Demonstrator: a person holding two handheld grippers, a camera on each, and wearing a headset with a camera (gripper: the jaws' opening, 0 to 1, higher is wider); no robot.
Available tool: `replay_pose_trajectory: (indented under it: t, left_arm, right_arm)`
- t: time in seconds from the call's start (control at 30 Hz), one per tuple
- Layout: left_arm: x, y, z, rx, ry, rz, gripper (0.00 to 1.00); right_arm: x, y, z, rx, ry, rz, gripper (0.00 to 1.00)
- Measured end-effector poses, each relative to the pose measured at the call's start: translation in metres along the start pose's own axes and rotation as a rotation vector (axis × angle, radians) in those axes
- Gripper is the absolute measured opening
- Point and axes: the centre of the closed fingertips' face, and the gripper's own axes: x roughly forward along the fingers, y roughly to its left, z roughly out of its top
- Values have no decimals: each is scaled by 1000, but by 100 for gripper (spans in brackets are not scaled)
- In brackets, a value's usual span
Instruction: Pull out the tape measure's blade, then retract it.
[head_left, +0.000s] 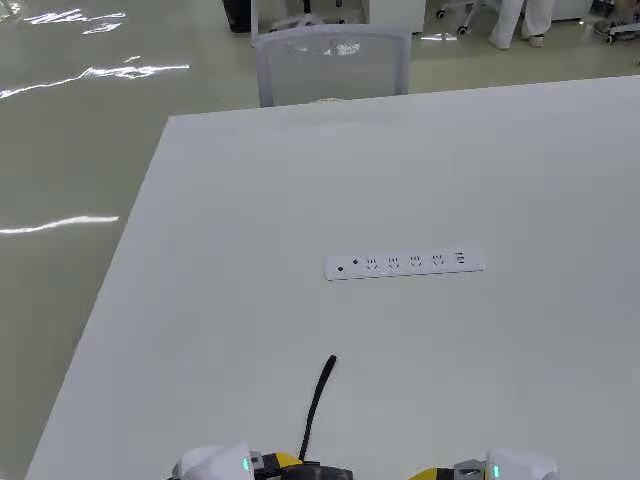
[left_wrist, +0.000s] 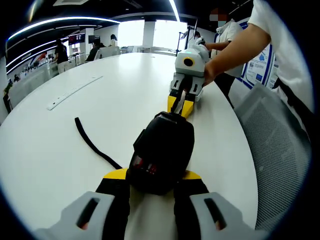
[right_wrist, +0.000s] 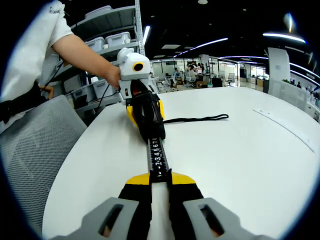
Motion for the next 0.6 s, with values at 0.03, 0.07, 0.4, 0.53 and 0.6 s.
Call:
replay_pose_trajectory:
  t: [0.03,0.07,0.4,0.53,0.6]
  left_arm:
    - [0,0,0,0,1,0,30]
    - [0,0,0,0,1,0,30]
    - [0,1,-1,-2,2,-2,29]
    - [0,1,-1,-3,3,0,29]
    - [0,1,-2,-3,3,-1,29]
  right_arm:
    - [-1,0,-1,0,1,-2,10]
    - [-2,-1,-1,-3,3,-3,10]
    - [-13,-2,-7,9,14,-7,9]
    - [-19,-4,-8,1,21,-14,9]
    - [-22,-4,-10,8,18,-16,9]
